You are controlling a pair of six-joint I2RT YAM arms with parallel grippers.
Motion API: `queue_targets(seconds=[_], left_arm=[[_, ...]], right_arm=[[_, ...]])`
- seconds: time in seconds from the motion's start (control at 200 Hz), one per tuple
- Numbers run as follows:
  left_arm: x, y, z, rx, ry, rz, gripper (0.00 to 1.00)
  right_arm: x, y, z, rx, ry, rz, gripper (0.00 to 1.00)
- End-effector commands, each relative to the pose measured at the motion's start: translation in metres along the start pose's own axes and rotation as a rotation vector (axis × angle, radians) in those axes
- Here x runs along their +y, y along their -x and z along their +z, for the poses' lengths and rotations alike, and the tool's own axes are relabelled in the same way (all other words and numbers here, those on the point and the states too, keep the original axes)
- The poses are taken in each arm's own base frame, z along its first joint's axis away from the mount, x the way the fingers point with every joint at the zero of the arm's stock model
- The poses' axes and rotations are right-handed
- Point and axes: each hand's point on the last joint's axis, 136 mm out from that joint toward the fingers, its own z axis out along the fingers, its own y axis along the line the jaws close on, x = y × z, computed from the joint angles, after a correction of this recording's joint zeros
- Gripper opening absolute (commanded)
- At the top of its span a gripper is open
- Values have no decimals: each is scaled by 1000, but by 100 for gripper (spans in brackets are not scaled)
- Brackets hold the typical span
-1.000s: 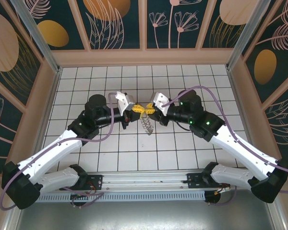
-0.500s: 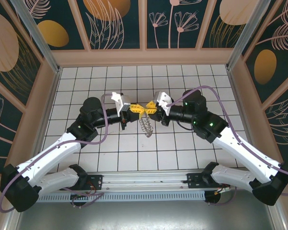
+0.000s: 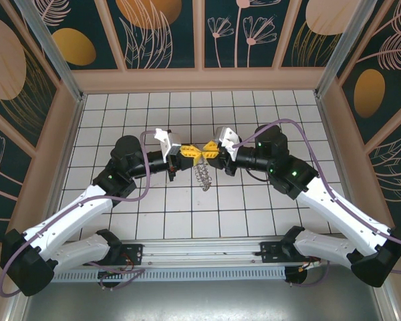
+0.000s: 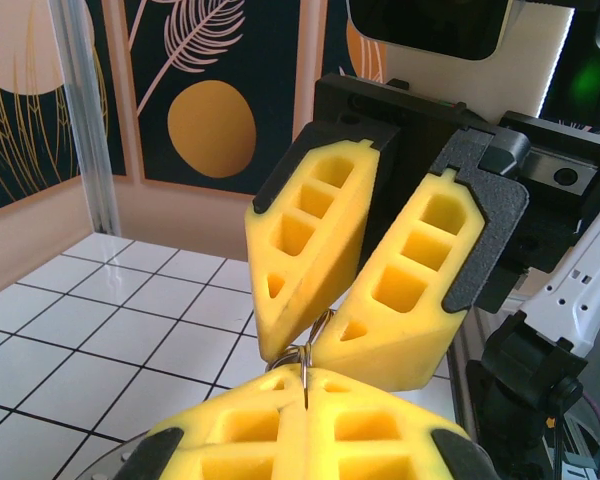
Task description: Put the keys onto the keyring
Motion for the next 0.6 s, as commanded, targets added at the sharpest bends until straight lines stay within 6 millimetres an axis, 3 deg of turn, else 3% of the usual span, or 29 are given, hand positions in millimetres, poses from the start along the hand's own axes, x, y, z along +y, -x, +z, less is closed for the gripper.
queue_targets(seconds=[0.0,0.2,0.596], left_arm=[[-36,47,-6,-123,-139,124,0],[-37,47,-5,-117,-154,120,0],[-39,43,-1,-78,-186,110,0]], right_arm=[[-5,-7,3,29,-1,20,19],[2,-17,4,60,46,30,26],[16,-23,-9,53,128,-32,23]])
